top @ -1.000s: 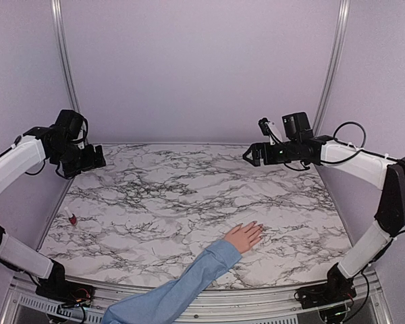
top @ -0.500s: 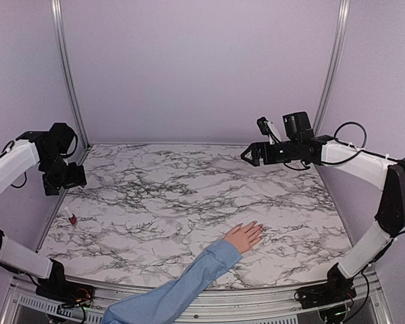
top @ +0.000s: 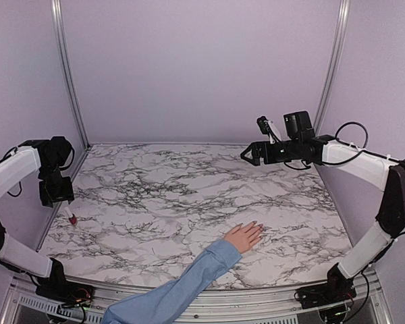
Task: Paint the nails
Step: Pick up the nail polish bottle from the corner of the board.
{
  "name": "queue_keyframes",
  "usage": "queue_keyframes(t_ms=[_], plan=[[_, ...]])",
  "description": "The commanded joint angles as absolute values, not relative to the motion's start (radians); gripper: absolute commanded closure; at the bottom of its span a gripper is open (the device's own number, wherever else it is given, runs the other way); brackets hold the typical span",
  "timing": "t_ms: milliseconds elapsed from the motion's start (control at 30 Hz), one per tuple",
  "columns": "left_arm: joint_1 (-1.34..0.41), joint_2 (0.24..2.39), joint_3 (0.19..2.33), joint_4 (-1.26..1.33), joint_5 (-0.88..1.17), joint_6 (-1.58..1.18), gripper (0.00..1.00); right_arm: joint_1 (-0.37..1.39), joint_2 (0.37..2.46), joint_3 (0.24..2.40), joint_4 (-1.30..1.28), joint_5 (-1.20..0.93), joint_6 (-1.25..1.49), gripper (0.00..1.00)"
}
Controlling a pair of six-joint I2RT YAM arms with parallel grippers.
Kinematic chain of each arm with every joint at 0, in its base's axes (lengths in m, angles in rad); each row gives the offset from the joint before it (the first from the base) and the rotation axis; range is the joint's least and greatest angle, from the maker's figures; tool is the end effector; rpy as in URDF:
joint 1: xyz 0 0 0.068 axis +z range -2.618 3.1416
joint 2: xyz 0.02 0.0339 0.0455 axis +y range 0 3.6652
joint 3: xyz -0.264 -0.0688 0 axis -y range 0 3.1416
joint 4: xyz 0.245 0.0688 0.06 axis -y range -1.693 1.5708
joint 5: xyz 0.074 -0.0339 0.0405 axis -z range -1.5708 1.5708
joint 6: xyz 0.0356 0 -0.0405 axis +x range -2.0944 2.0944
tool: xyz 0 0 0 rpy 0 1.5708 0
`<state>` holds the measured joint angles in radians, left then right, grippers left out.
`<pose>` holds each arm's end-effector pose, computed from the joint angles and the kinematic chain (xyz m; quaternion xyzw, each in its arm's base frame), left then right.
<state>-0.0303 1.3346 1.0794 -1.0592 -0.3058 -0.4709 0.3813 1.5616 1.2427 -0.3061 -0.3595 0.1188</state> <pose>0.2380 0.0035 0.2620 -0.2332 0.9523 0.1150 0.1599 0.3258 0.1441 0.2949 -0.1954 0.8577 0.2651 0.3948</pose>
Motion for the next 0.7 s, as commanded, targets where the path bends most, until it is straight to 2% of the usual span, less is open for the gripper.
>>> queue_keyframes(t_ms=[0, 300, 667], plan=[[0.018, 1.362, 1.078, -1.035, -0.309, -0.414, 0.42, 0.373, 1.526, 1.253, -0.292, -0.374, 0.115, 0.01], [0.032, 1.392, 1.038, -0.979, -0.241, -0.382, 0.56, 0.371, 1.525, 1.247, -0.296, -0.368, 0.121, 0.01], [0.034, 1.414, 0.998, -0.918, -0.209, -0.381, 0.62, 0.37, 1.531, 1.247, -0.301, -0.375, 0.123, 0.01]])
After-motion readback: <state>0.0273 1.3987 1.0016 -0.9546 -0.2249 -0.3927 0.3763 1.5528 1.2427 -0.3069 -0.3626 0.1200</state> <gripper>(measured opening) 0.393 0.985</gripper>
